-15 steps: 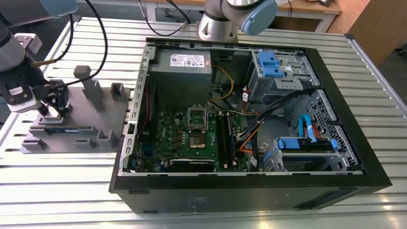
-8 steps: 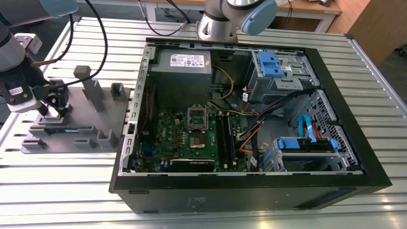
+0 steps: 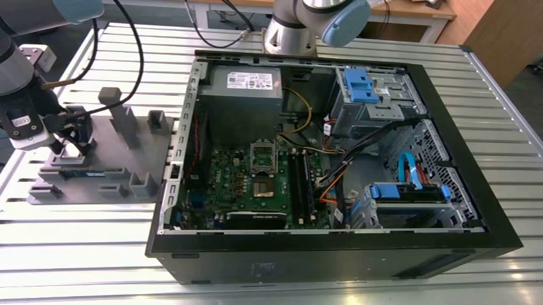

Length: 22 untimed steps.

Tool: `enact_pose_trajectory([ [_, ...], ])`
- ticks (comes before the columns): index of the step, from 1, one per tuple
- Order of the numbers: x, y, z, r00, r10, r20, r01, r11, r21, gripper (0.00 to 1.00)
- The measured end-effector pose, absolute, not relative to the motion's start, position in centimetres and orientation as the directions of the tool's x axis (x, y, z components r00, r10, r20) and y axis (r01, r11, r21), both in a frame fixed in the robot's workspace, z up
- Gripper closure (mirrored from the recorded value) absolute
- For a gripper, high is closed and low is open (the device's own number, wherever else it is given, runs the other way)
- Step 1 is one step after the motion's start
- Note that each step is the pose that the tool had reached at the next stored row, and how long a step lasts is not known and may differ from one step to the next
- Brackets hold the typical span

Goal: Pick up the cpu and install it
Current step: 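Place the cpu into insertion slot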

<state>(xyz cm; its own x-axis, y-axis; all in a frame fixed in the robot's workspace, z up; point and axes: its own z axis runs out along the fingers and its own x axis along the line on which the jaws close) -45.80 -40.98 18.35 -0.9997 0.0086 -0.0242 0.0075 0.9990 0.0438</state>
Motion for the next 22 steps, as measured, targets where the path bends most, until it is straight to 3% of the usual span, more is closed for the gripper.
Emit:
enact_pose_trajectory([
  [22,-45.69,-40.98,18.35,-1.000,0.009,-0.024,0.008,0.999,0.044,0.47],
])
